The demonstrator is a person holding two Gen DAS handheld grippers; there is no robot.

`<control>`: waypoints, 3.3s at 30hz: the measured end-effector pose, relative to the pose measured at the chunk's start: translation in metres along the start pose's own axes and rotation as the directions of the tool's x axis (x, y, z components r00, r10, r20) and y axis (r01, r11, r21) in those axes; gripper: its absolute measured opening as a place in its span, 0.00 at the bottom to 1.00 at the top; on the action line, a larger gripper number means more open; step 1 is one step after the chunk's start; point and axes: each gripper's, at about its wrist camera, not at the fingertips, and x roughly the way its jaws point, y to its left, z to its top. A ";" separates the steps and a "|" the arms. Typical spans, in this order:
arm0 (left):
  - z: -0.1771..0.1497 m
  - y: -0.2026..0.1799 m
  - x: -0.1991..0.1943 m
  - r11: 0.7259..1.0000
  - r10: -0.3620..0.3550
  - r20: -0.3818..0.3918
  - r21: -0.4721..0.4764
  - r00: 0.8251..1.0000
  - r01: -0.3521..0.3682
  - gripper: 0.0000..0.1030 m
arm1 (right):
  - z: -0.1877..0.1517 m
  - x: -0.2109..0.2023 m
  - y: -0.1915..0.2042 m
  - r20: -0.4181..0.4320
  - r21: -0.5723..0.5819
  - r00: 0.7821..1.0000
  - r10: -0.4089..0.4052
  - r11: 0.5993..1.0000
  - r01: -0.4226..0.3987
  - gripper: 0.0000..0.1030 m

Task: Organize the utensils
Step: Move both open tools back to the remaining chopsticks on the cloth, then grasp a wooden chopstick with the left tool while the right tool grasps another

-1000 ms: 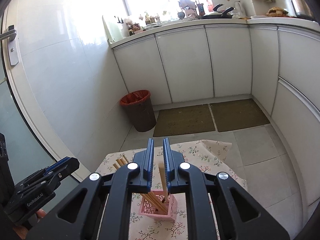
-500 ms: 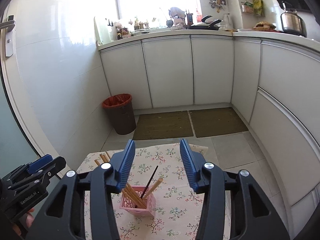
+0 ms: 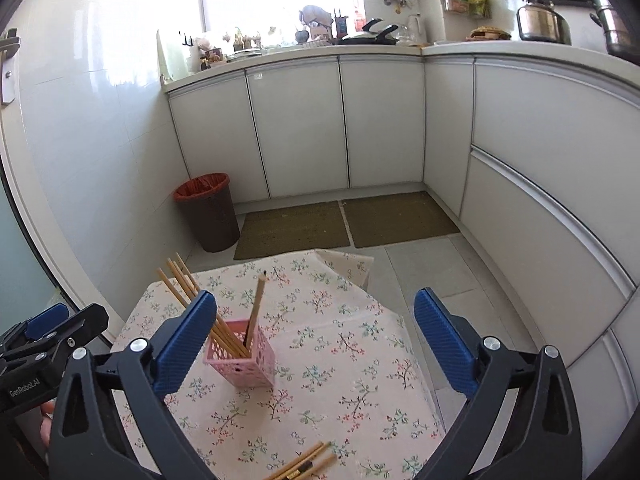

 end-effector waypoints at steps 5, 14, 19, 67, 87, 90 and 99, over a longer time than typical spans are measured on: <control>-0.028 -0.017 0.034 0.995 -0.008 -0.167 0.101 0.986 0.025 0.93 | -0.042 0.007 -0.040 -0.110 0.076 0.994 -0.022 0.997 0.031 0.94; -0.092 -0.055 0.105 0.960 0.024 -0.461 0.258 0.887 0.108 0.93 | -0.109 0.024 -0.107 -0.283 0.227 0.959 -0.021 0.970 0.089 0.94; -0.124 -0.067 0.149 0.950 0.043 -0.634 0.265 0.772 0.165 0.93 | -0.122 0.031 -0.130 -0.340 0.328 0.940 0.017 0.939 0.102 0.94; -0.170 -0.058 0.198 0.921 0.152 -0.655 0.366 0.740 0.134 0.07 | -0.152 0.095 -0.075 -0.557 0.272 0.827 0.071 0.957 0.101 0.93; -0.114 0.003 0.107 0.954 0.037 -0.514 0.273 0.857 0.123 0.06 | -0.179 0.162 -0.033 -0.719 0.420 0.686 0.108 0.854 0.307 0.10; -0.111 0.005 0.101 0.958 0.043 -0.495 0.267 0.868 0.105 0.06 | -0.180 0.160 -0.034 -0.705 0.430 0.699 0.119 0.855 0.289 0.08; -0.094 0.022 0.053 0.983 -0.036 -0.395 0.151 0.918 0.104 0.06 | -0.139 0.081 -0.023 -0.524 0.337 0.842 0.125 0.939 0.070 0.08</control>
